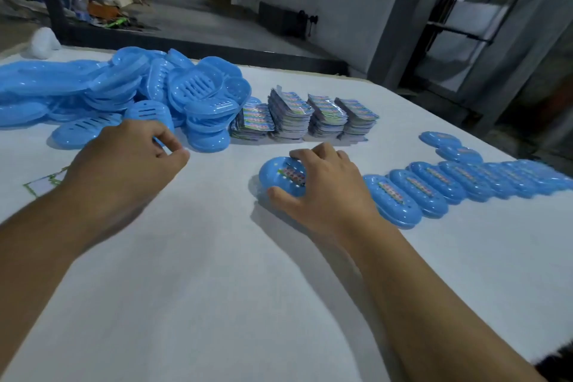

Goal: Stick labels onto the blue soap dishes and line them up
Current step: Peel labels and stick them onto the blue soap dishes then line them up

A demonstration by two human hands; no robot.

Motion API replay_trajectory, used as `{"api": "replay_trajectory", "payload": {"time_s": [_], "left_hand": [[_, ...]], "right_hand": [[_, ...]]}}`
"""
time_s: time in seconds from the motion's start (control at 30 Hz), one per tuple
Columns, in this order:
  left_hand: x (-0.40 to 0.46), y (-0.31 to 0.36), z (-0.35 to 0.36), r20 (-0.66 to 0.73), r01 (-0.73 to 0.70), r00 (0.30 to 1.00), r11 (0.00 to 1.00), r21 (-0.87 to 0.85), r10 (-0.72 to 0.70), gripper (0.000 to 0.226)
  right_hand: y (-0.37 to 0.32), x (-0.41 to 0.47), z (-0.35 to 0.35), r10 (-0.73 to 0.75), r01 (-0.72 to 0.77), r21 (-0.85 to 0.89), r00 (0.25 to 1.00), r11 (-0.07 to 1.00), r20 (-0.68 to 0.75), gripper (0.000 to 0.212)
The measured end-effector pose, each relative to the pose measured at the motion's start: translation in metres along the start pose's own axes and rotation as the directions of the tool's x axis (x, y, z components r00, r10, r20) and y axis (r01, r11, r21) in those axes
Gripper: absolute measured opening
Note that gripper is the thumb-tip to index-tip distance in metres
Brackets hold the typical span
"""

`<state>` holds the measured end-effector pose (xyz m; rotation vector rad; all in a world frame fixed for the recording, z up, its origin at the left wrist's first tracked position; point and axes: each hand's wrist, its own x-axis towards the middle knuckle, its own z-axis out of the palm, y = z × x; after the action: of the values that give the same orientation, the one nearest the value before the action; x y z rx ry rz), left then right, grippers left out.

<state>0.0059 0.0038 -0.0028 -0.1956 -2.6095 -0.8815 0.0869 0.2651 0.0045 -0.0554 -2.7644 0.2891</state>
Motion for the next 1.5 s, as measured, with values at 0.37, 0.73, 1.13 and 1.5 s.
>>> {"api": "replay_trajectory", "payload": {"time_s": [0.37,0.73,1.13,1.5], "left_hand": [[0.002,-0.017,0.008,-0.069,-0.025,0.997,1.0,-0.007,0.025,0.036],[0.015,-0.048,0.017,-0.031,-0.022,0.999,0.999,0.029,0.023,0.063],[-0.003,0.007,-0.008,0.067,-0.006,0.998,0.998,0.063,0.002,0.032],[-0.001,0.004,-0.009,0.084,0.091,0.991,0.989,0.114,-0.101,0.017]], "right_hand": [[0.059,-0.057,-0.023,0.193,-0.195,-0.17,0.981,0.966,-0.028,0.065],[0.083,-0.05,-0.029,0.244,-0.249,-0.138,0.968,0.959,-0.053,0.051],[0.065,-0.016,-0.019,0.16,-0.16,0.002,0.987,0.987,0.003,0.04],[-0.048,0.067,0.023,-0.182,0.149,0.222,0.974,0.964,0.137,0.025]]}}
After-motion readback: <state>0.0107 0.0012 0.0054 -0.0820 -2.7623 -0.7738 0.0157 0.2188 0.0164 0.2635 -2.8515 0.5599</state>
